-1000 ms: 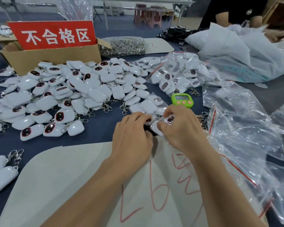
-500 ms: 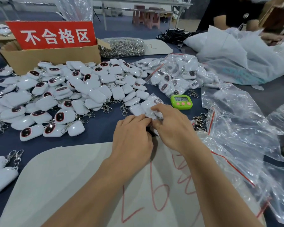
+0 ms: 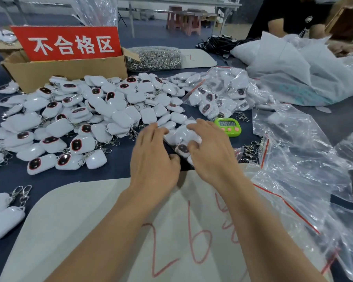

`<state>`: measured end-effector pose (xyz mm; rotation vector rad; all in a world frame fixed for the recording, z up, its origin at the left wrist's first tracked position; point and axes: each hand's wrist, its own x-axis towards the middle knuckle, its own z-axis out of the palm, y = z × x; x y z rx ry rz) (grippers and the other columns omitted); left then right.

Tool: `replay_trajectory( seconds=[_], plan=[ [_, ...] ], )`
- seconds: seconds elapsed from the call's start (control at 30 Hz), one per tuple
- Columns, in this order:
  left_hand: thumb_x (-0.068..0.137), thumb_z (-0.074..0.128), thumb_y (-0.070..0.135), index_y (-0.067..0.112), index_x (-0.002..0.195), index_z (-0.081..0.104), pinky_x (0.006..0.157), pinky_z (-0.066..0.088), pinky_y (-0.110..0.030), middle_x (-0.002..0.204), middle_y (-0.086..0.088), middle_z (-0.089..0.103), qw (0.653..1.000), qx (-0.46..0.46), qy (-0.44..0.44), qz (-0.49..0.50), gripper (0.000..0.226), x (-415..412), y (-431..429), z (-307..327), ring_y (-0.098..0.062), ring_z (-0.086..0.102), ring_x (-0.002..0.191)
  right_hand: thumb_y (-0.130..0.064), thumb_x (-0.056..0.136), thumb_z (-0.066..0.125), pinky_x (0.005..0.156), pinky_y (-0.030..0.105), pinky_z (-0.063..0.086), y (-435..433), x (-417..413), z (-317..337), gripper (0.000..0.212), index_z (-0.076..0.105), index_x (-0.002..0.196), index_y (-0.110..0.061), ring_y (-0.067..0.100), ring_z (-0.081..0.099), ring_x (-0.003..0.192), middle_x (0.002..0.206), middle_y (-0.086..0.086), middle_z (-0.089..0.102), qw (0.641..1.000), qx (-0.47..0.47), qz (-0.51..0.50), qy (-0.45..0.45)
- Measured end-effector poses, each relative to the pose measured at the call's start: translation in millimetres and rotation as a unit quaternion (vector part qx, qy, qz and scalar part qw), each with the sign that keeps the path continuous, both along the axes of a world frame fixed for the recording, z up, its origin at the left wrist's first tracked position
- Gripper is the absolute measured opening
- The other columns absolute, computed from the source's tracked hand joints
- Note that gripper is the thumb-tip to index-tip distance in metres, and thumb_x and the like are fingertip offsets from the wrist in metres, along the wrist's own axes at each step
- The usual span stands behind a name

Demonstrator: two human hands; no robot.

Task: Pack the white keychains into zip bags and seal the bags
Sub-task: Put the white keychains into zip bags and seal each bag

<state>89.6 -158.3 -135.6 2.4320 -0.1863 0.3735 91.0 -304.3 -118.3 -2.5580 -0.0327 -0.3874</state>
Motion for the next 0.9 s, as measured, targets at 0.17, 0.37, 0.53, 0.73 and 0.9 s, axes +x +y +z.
replay_trajectory(
  seconds=[0.17,0.37,0.53,0.73,0.9],
  plan=[
    [0.08,0.069,0.012,0.008,0.136,0.057,0.121,0.025,-0.038,0.15,-0.011,0.046,0.995,0.097,0.004,0.039,0.058,14.9,31.6,6.4,-0.031,0.037,0.14,-0.011,0.089,0.054,0.114,0.041,0.03,44.6,26.4,-1.2,0.051,0.057,0.14,-0.013,0.031,0.044,0.136,0.145,0.007,0.056,0.99,-0.11,0.089,-0.003],
    [0.077,0.068,0.015,0.014,0.106,0.077,0.112,0.032,-0.038,0.141,-0.009,0.057,0.994,0.1,0.003,0.049,0.031,19.4,35.5,2.9,-0.029,0.044,0.132,-0.014,0.087,0.058,0.099,0.041,0.039,68.0,79.3,0.1,0.043,0.054,0.13,-0.014,0.034,0.05,0.123,0.132,0.011,0.052,0.992,-0.113,0.02,0.054],
    [0.08,0.067,0.014,0.015,0.104,0.078,0.108,0.035,-0.036,0.135,-0.005,0.061,0.996,0.068,-0.001,0.054,0.027,23.7,33.7,3.8,-0.028,0.048,0.127,-0.005,0.082,0.058,0.084,0.042,0.05,74.0,77.1,3.5,0.022,0.072,0.099,-0.01,0.033,0.06,0.098,0.105,0.012,0.062,0.996,-0.082,0.018,0.028],
    [0.086,0.065,0.018,0.024,0.089,0.076,0.087,0.036,-0.035,0.097,0.003,0.068,0.992,-0.029,-0.038,0.117,0.013,21.8,31.1,12.6,-0.019,0.049,0.091,-0.011,0.091,0.06,0.061,0.028,0.036,64.8,38.7,14.5,0.013,0.062,0.078,-0.011,0.01,0.046,0.063,0.061,-0.006,0.054,0.987,0.157,-0.018,-0.039],
    [0.087,0.059,0.042,0.037,0.105,0.073,0.082,0.05,-0.024,0.089,0.017,0.071,0.959,-0.282,0.012,0.025,0.024,9.9,24.0,23.8,-0.003,0.065,0.086,-0.014,0.091,0.063,0.05,0.029,0.047,41.5,-8.2,18.2,0.007,0.062,0.089,-0.021,0.016,0.056,0.048,0.061,0.006,0.067,0.935,0.352,0.024,0.032]
  ],
)
